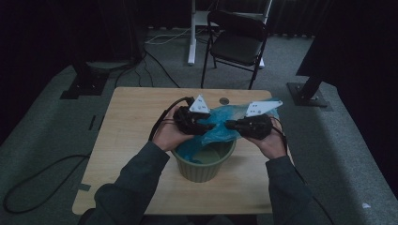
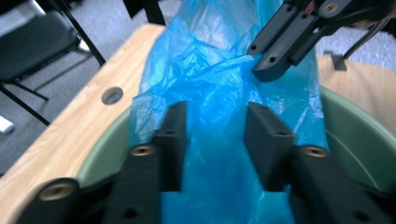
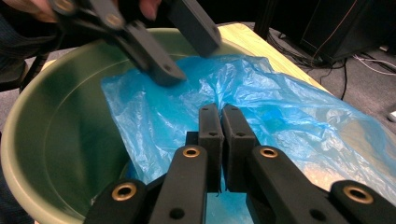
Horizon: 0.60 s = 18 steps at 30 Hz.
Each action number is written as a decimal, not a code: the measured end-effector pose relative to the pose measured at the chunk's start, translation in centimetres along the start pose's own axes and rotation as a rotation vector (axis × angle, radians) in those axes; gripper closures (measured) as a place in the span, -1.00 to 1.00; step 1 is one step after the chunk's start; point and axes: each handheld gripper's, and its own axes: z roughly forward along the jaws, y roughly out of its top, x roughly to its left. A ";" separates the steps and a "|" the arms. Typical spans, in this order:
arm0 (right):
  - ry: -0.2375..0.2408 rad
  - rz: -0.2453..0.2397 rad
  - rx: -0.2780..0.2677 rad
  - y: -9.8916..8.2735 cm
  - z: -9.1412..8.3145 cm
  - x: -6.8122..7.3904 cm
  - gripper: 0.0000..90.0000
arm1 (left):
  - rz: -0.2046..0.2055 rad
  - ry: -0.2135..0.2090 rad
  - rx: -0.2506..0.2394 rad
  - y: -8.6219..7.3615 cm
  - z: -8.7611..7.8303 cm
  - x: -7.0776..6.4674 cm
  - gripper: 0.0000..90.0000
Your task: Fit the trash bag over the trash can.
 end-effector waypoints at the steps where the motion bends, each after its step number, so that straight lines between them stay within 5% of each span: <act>1: 0.001 -0.001 0.001 0.0 0.0 0.1 0.95 | 0.007 0.002 0.014 0.0 0.4 -0.2 0.55; 2: 0.004 -0.004 0.003 0.0 0.0 0.1 0.95 | 0.011 -0.001 0.015 0.0 0.5 -0.3 0.82; 4: 0.012 -0.009 0.007 0.0 -0.1 0.2 0.89 | 0.022 0.007 0.021 0.0 0.5 -0.6 0.97; 8: 0.022 -0.010 -0.014 -0.1 -0.8 0.2 0.66 | 0.049 0.013 0.023 -0.4 0.1 -1.2 0.98; 12: -0.012 0.012 -0.054 0.1 -2.0 -0.2 0.69 | 0.056 0.023 0.015 -0.8 -0.3 -1.4 0.98; 18: -0.096 0.042 -0.038 0.9 -2.2 -0.4 0.77 | 0.074 0.039 0.015 -1.3 -0.7 -1.8 0.97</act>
